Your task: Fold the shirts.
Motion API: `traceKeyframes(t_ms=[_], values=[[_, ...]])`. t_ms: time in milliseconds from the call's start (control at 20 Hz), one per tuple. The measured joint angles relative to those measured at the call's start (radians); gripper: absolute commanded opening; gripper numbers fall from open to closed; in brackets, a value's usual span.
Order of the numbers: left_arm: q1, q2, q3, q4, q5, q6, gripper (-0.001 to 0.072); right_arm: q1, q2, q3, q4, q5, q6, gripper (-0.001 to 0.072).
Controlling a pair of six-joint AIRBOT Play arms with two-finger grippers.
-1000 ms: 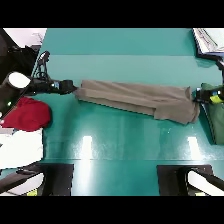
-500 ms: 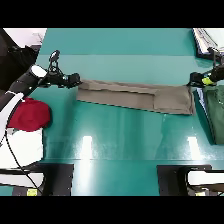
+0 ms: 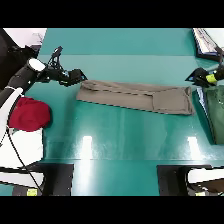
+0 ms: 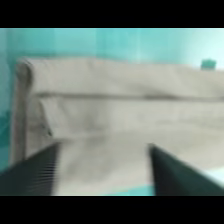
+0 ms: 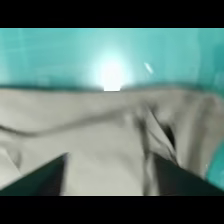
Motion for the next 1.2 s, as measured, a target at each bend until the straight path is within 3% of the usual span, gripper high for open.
traceKeyframes(t_ms=[350, 750, 800, 950, 1000, 1050, 1200], values=[[0.0, 0.0, 0.013, -0.015, -0.09, 0.004, 0.0044, -0.17, -0.026, -0.193, 0.108, 0.052, -0.06, 0.0707], [-0.002, 0.0, 0.013, -0.022, -0.149, 0.005, 0.0043, -0.174, -0.102, -0.23, 0.176, 0.045, -0.13, 0.069], [-0.005, 0.0, 0.013, -0.022, -0.149, 0.005, 0.0043, -0.168, -0.108, -0.232, 0.175, 0.047, -0.135, 0.0611], [-0.029, -0.001, 0.013, -0.021, -0.151, 0.005, 0.0024, -0.135, -0.122, -0.227, 0.159, 0.032, -0.162, 0.0183], [-0.045, -0.002, 0.013, -0.016, -0.15, 0.005, 0.0024, -0.124, -0.124, -0.217, 0.143, 0.027, -0.17, 0.0079], [-0.064, -0.001, 0.013, -0.008, -0.146, 0.005, 0.0024, -0.113, -0.126, -0.203, 0.14, 0.025, -0.175, 0.0017], [-0.126, -0.002, 0.014, 0.018, -0.106, 0.003, 0.0024, -0.083, -0.125, -0.132, 0.149, 0.057, -0.191, 0.0017]])
